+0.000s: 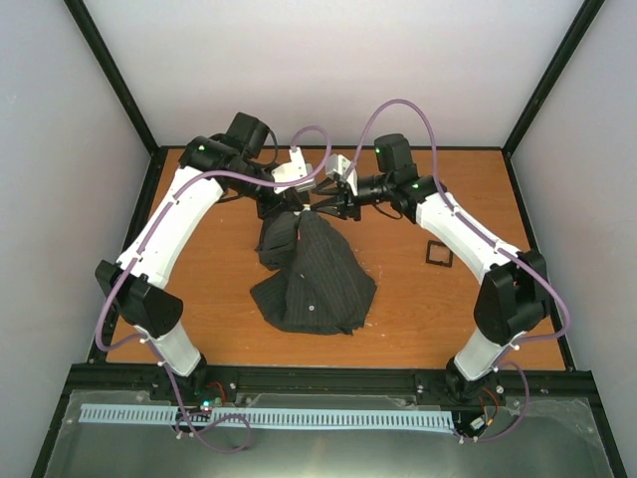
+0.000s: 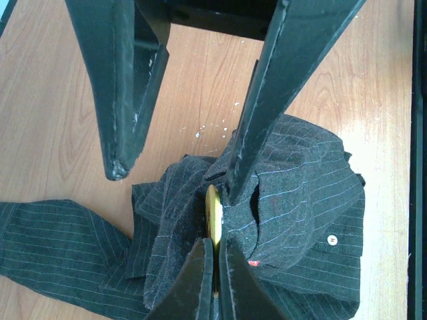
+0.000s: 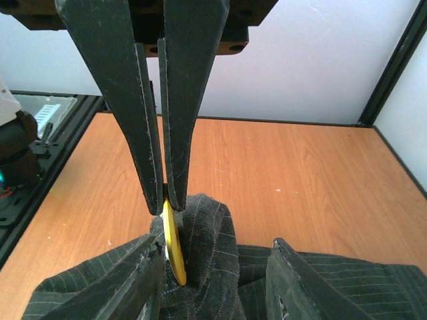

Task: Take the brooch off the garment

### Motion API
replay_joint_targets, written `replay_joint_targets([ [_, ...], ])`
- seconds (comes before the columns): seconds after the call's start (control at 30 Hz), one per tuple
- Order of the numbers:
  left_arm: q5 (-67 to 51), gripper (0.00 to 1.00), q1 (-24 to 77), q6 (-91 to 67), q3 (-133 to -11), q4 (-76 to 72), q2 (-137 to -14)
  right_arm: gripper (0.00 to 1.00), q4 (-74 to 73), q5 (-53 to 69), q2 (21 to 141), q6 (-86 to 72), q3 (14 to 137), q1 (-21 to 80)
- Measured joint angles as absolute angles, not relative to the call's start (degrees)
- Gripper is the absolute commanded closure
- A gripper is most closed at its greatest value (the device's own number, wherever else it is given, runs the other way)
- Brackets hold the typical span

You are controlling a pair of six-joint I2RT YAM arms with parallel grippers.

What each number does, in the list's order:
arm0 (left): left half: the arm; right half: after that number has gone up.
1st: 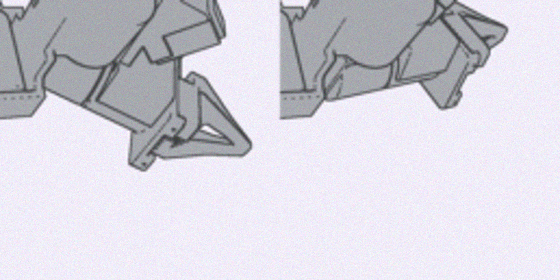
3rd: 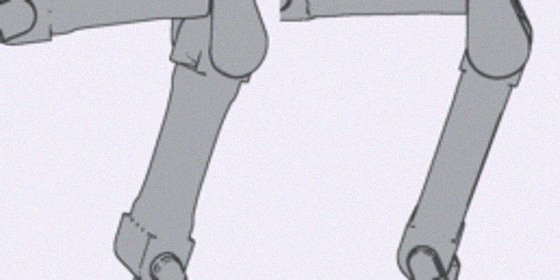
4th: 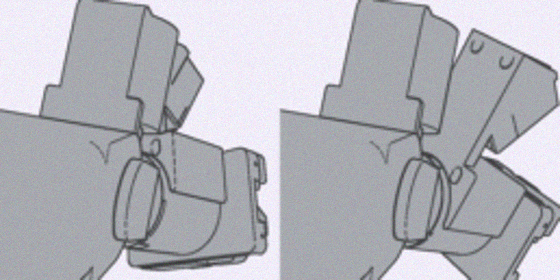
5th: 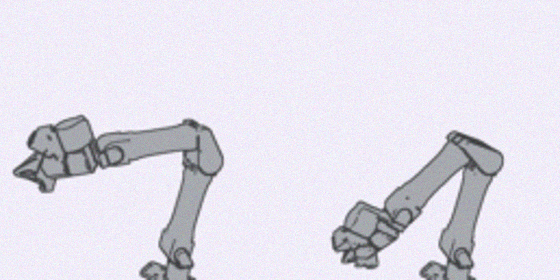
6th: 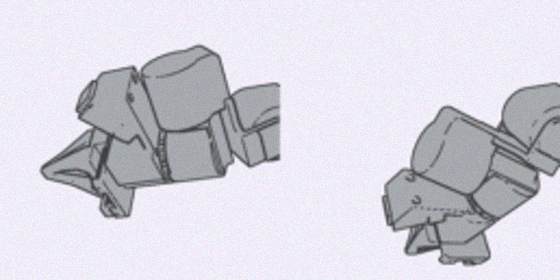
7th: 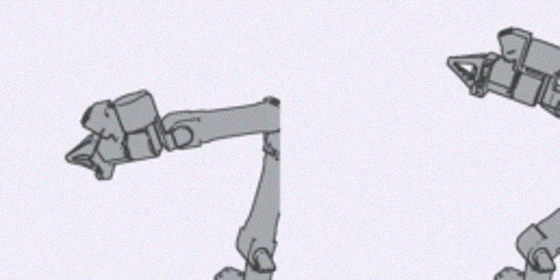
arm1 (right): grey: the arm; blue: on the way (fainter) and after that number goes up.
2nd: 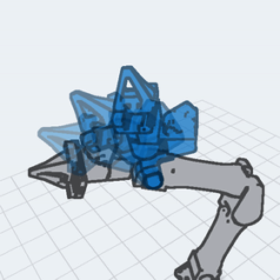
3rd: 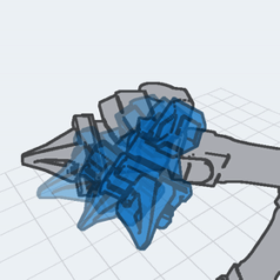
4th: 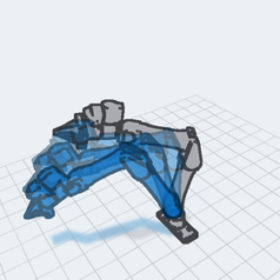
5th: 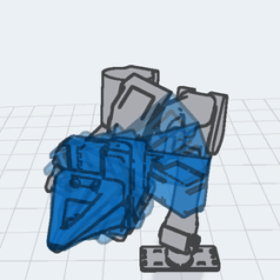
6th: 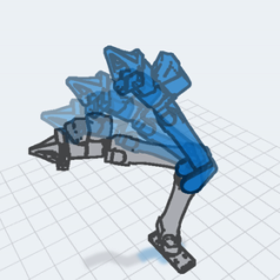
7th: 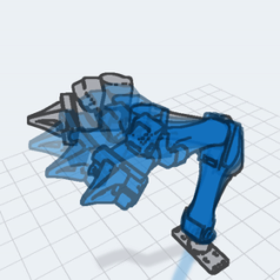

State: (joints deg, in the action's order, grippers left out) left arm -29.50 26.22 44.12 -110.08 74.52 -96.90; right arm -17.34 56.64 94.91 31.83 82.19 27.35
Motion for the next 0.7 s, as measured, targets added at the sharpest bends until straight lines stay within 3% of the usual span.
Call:
replay_joint_targets([
  [0.13,-29.8,0.99,26.2,44.1,-110.1,74.6,-96.9,0.62,-20.6,58.2,97.0,32.4,84.7,27.4],
  [0.27,-29.2,0.99,26.1,44.1,-110.1,74.5,-96.9,0.83,-23.3,59.7,98.8,33.3,87.0,27.4],
  [0.33,-29.0,0.99,26.1,44.1,-110.1,74.5,-96.9,0.88,-24.3,60.6,98.8,33.1,87.1,27.4],
  [0.5,-28.8,0.99,26.1,44.1,-110.6,74.4,-96.9,0.76,-25.8,61.8,99.4,33.0,88.5,27.7],
  [0.6,-29.1,0.99,26.2,44.1,-111.0,74.6,-97.1,0.78,-26.2,61.7,99.7,33.2,89.2,27.9],
  [0.63,-29.1,0.99,26.2,44.1,-111.1,74.6,-97.2,0.82,-26.2,61.7,99.8,33.2,89.3,28.0],
  [0.67,-29.2,0.99,26.2,44.1,-111.1,74.6,-97.2,0.94,-26.2,61.8,99.9,33.3,89.4,28.1],
  [0.7,-29.1,0.99,26.2,44.1,-111.1,74.6,-97.2,0.97,-26.4,61.9,99.9,33.3,89.5,28.3],
])
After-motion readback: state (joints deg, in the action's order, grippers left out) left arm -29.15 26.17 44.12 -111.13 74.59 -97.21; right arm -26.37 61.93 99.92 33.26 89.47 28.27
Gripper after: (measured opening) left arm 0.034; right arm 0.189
